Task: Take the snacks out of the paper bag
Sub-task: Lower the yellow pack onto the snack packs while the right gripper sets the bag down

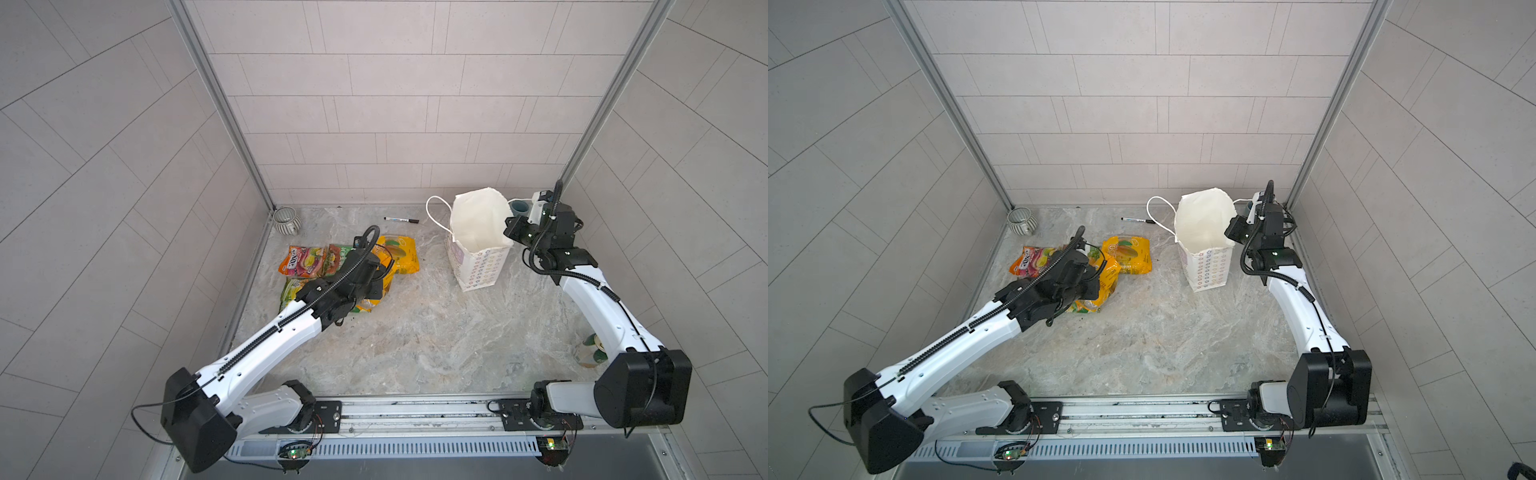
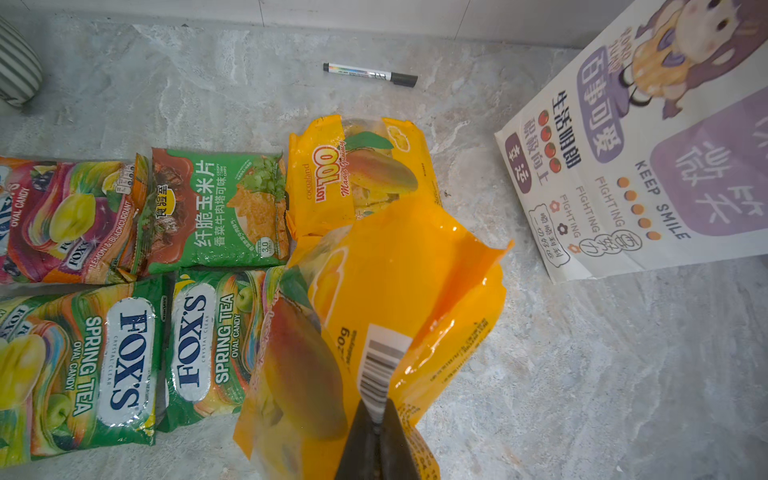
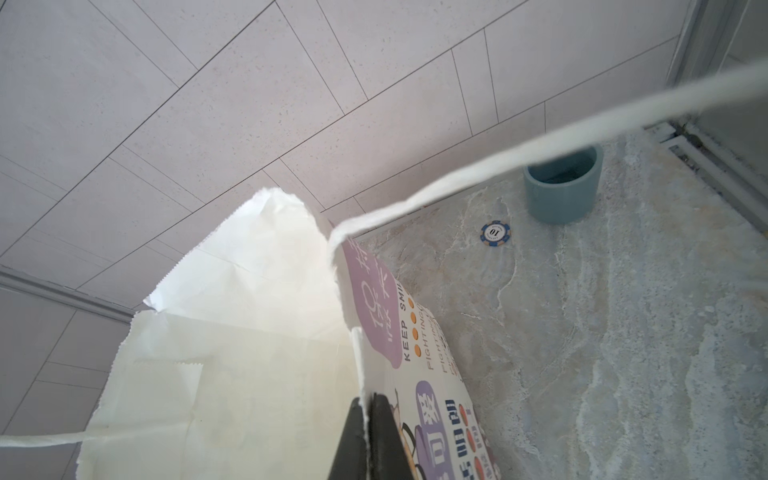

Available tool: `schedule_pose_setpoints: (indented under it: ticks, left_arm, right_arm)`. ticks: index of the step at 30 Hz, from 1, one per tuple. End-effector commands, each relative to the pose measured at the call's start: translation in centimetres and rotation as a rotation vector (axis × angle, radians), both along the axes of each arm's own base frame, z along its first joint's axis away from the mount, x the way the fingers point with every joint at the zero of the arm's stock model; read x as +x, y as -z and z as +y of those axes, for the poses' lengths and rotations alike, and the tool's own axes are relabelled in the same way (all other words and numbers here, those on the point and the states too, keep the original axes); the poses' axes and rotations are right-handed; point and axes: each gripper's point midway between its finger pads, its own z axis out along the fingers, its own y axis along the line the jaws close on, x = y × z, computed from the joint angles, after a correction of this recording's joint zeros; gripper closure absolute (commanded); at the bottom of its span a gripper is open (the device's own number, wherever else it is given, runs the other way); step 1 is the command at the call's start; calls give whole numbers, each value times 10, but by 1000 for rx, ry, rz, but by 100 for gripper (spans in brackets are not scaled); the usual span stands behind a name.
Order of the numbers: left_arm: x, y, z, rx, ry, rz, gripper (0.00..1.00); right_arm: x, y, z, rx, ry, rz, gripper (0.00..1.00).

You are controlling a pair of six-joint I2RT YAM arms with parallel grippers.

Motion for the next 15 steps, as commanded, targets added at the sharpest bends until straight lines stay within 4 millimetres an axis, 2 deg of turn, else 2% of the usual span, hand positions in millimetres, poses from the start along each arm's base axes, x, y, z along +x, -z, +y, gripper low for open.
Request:
schedule_pose_setpoints:
  ticks: [1, 5, 8, 11, 15]
  left_arm:
    - [14, -34, -6, -22, -13, -104, 100]
    - [18, -34, -7, -6, -8, -110, 100]
    - [19, -37, -7, -2, -6, -118, 100]
    - [19, -38, -7, 5, 2, -117, 100]
    - [20, -34, -6, 16, -5, -119, 100]
  right_arm:
    - [4, -14, 5, 164, 19, -2, 100]
    - [10, -17, 5, 203, 31, -12, 100]
    - [12, -9, 5, 215, 34, 18, 100]
    - [8, -6, 6, 224, 41, 40, 100]
    - [3, -2, -4, 189, 93, 62, 100]
